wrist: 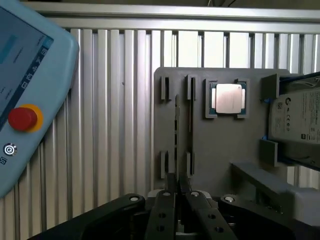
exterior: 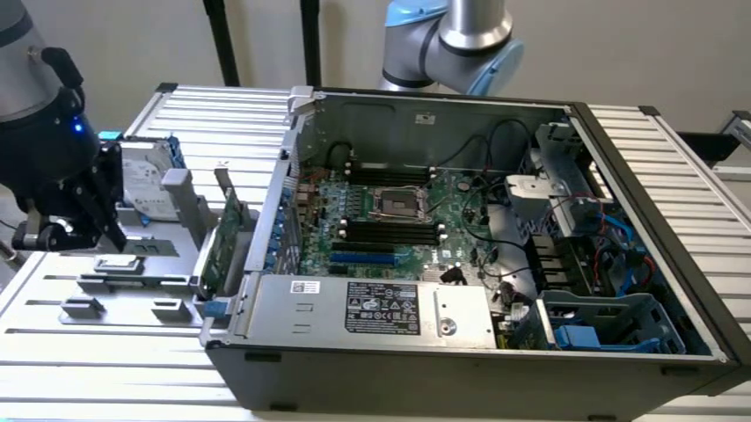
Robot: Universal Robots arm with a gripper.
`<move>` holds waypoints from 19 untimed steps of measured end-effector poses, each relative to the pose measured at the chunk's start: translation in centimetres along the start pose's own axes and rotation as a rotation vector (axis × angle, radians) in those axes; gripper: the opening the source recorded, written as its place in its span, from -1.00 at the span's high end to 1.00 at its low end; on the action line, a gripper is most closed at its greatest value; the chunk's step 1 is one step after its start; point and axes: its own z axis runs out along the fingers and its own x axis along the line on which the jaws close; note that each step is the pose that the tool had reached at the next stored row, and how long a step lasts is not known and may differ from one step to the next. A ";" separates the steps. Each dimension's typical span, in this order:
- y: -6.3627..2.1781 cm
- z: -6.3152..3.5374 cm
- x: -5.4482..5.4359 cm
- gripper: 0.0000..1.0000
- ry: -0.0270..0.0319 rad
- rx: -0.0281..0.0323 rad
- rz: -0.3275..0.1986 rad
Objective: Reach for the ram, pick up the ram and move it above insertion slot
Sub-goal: 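Pick up the ram and move it above insertion slot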
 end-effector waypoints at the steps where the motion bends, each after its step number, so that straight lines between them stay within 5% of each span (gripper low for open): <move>1: -0.33 -0.36 0.0 0.73 -0.0027 -0.0001 -0.001; 19: -6.54 -6.62 -0.2 0.73 -0.0612 -0.0013 -0.026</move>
